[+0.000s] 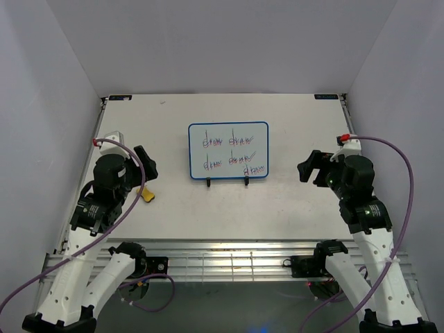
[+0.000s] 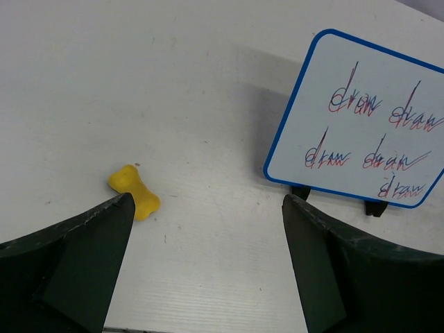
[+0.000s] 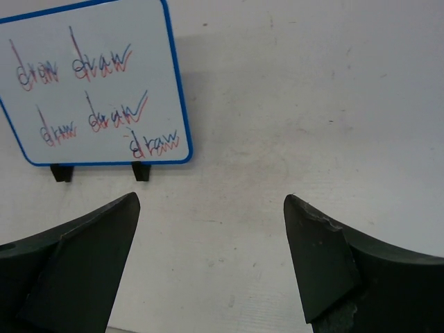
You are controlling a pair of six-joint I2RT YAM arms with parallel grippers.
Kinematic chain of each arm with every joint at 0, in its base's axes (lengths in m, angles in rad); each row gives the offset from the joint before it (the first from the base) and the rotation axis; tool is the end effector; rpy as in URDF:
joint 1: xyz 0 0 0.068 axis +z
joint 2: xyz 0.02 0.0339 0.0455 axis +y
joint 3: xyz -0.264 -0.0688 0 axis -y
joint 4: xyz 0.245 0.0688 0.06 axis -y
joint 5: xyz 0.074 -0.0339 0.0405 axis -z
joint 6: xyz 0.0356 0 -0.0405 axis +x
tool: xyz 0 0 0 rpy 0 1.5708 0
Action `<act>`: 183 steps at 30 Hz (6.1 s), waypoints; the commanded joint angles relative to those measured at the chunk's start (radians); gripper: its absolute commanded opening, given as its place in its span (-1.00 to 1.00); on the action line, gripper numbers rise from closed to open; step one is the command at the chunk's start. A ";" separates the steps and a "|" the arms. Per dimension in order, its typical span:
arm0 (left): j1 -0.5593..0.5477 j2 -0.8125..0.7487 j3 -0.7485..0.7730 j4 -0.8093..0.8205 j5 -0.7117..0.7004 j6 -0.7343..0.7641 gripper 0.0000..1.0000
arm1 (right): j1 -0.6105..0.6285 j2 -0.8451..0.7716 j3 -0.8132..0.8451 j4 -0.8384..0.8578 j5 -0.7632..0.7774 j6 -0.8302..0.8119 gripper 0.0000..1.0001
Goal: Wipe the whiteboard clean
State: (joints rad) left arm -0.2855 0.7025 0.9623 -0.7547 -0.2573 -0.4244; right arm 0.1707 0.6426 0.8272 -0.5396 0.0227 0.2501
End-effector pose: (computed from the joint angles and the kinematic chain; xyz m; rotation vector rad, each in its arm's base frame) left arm 0.1324 -0.0294 0.3535 -0.2996 2.0306 -0.1761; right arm 0.1393 0.0232 0.3376 0.0920 1.9322 0.2596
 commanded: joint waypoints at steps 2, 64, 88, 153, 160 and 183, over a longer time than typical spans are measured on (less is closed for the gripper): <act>-0.006 -0.037 -0.074 0.041 -0.086 -0.030 0.96 | 0.003 0.089 -0.039 0.262 -0.222 0.038 0.80; -0.006 -0.055 -0.220 0.176 0.033 0.021 0.96 | -0.071 1.591 0.964 0.248 -1.343 -0.354 -0.62; -0.006 -0.081 -0.224 0.173 0.016 0.021 0.96 | -0.082 1.358 0.765 0.930 -1.239 0.325 -0.85; 0.200 0.675 -0.218 0.195 -0.106 -0.484 0.35 | -0.103 -0.212 0.062 0.328 -0.452 0.014 -0.85; 0.201 0.704 -0.223 0.183 -0.125 -0.516 0.33 | -0.100 -0.204 0.066 0.328 -0.449 0.014 -0.85; 0.134 0.381 -0.246 0.207 0.042 -0.430 -0.72 | -0.100 -0.192 -0.080 0.501 -0.585 0.193 -0.85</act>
State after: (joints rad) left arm -0.1108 1.2366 0.7132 -0.5686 -0.2810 -0.8974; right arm 0.0666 0.4770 0.7780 -0.2836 -0.4801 0.3141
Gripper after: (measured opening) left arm 0.402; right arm 0.100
